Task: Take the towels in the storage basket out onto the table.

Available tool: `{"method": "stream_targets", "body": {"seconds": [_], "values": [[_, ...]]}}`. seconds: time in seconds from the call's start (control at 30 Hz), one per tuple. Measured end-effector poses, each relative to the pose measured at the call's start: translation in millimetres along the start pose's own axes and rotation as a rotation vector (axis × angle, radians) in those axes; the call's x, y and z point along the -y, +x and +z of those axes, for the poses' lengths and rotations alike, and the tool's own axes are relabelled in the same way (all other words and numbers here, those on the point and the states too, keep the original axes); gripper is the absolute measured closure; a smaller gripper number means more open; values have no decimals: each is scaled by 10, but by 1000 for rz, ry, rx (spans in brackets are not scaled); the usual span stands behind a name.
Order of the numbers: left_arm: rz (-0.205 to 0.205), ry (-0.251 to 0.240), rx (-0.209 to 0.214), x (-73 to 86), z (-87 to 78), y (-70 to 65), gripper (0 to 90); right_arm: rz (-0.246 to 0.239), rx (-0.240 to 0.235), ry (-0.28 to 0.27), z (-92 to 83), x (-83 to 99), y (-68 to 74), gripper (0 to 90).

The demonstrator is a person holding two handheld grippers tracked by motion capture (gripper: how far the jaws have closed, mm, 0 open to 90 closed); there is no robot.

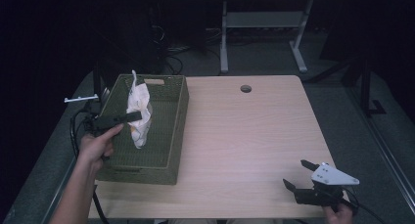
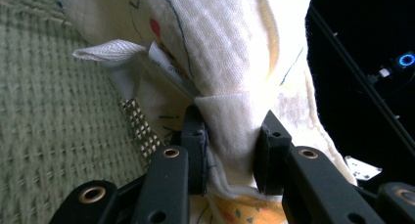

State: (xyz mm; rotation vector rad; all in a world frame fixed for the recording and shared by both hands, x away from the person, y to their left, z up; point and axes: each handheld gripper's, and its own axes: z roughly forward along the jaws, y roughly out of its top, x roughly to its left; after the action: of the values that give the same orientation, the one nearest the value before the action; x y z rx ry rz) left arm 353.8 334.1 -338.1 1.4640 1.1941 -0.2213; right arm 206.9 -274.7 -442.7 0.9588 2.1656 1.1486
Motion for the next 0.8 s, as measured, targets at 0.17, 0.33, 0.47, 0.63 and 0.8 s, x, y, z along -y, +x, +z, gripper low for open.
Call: {"method": "stream_targets", "body": {"seconds": [0.17,0.33,0.47,0.63,0.8], "values": [[11,3,26,-4,42,-47,714,1,1,0,-11,4,-8,137],[14,-5,53,-23,92,-103,715,8,2,-2,-12,8,-17,137],[29,7,62,-37,135,-150,715,2,2,-1,-12,6,-13,137],[44,16,81,-45,211,-230,714,3,2,-4,-13,5,-12,137],[58,32,103,-41,322,-313,715,1,2,-6,-20,6,-15,137]]}}
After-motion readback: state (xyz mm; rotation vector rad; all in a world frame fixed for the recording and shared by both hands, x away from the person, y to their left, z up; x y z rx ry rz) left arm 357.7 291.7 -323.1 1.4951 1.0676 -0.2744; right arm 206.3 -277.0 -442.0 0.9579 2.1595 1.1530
